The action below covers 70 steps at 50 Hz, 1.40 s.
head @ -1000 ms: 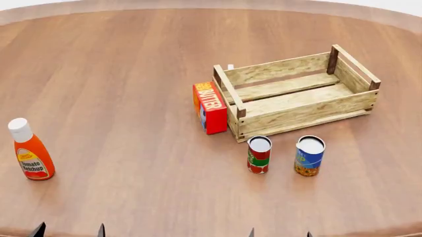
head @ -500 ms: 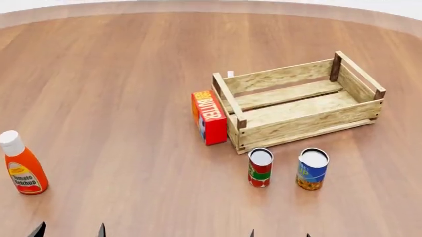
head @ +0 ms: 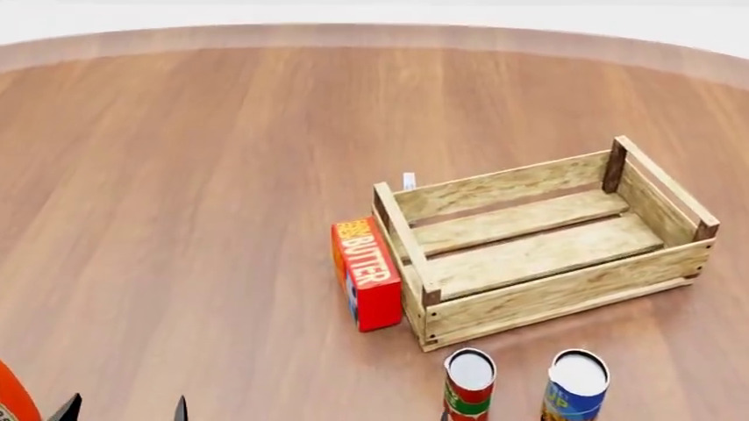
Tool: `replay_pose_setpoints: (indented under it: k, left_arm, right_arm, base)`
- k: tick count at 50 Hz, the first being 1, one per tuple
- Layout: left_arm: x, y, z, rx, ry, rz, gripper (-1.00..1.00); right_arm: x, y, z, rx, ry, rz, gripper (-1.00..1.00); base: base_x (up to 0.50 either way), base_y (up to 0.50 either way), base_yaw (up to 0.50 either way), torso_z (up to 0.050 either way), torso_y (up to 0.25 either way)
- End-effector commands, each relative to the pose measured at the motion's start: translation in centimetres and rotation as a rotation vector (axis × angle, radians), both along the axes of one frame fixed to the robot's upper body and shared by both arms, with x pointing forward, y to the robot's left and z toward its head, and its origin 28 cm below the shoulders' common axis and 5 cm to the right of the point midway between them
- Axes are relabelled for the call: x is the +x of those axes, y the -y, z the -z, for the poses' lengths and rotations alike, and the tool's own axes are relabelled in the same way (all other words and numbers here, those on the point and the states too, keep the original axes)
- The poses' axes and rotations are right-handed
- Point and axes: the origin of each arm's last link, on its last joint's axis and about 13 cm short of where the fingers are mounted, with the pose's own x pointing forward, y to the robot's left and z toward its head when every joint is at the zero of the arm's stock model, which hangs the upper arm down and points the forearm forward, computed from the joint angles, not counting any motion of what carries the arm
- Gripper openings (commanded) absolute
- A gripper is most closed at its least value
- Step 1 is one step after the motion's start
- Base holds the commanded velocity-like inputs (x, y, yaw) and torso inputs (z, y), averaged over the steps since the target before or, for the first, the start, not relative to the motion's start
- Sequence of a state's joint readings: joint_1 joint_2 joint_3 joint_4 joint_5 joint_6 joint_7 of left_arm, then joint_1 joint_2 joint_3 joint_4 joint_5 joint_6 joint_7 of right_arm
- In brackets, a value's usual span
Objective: Pick up the tomato sauce, and put it in the wooden tray.
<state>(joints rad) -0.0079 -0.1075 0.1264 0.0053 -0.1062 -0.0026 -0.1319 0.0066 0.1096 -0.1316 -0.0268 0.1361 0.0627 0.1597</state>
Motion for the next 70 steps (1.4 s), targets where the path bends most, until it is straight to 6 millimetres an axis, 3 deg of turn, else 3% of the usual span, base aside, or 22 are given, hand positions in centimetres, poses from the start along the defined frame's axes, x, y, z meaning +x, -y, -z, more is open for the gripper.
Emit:
replay_pose_setpoints:
  k: [1,46,70]
  left_arm:
    - [0.03,0.01,-0.02,0.001,0.000,0.000,1.00]
    - [0.02,0.03,-0.08,0.002,0.001,0.001,1.00]
    - [0.02,0.06,0.04,0.014,-0.023,0.013,1.00]
  right_arm:
    - [-0.09,-0.01,-0.06,0.000,0.002,-0.006,1.00]
    - [-0.09,-0.07,-0.05,-0.004,0.013,0.006,1.00]
    - [-0.26,-0.07,0.00,-0.001,0.018,-0.002,1.00]
  base:
    - [0.41,0.00,0.00,0.000,0.000]
    - [0.41,0.00,0.00,0.000,0.000]
    - [0.00,0.00,0.00,0.000,0.000]
